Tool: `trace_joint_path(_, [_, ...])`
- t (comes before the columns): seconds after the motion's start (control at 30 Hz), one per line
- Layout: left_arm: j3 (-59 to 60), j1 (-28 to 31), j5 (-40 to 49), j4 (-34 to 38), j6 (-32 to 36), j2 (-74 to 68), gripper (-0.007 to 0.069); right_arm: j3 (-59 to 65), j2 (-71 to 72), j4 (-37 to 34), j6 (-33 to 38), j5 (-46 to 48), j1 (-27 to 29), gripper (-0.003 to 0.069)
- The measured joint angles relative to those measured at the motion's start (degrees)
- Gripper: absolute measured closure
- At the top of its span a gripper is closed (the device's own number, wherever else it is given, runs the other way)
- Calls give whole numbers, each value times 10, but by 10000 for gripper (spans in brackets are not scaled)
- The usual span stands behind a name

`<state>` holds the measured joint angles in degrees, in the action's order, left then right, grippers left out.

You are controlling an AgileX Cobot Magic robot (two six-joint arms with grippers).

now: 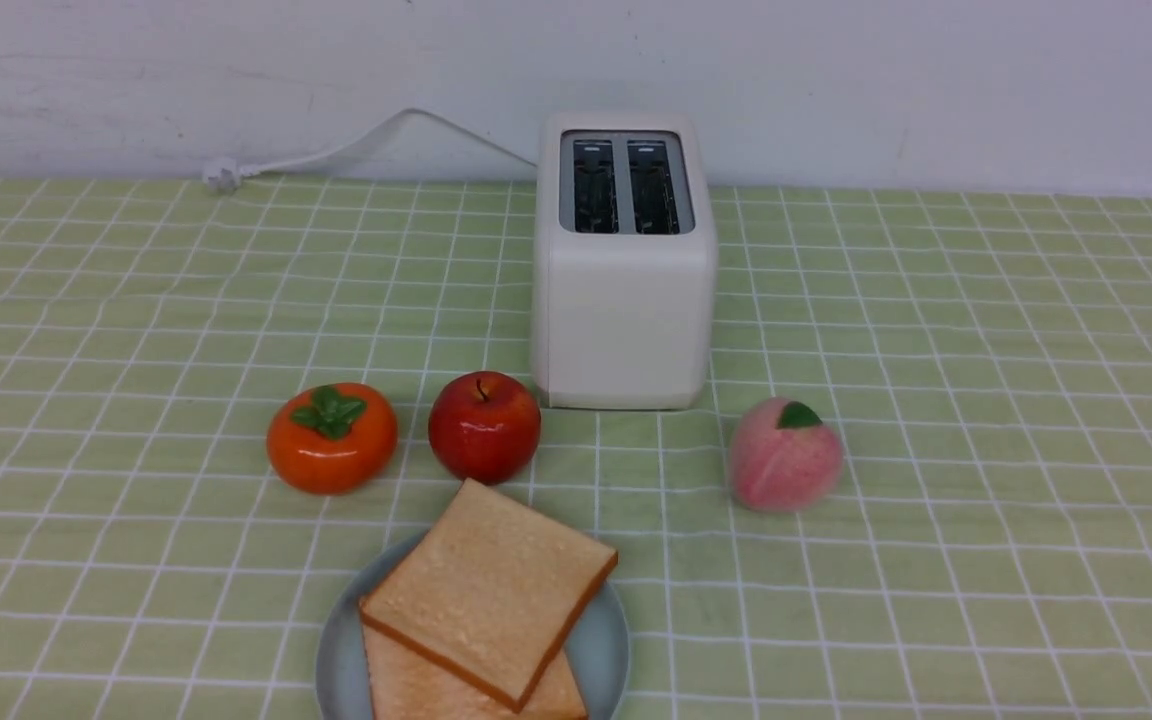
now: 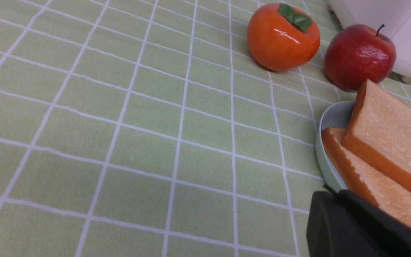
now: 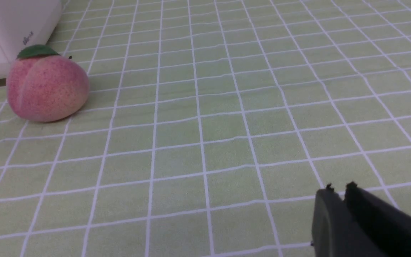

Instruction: Take toasted bread from bread machine on green coffee tablecloth place on plate.

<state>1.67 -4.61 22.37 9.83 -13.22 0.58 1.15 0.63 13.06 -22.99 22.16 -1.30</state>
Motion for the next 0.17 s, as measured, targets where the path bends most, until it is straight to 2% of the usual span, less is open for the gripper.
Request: trace_joint_path(0.17, [0, 0, 0, 0, 0, 0, 636, 0, 0, 0, 0, 0, 0, 591])
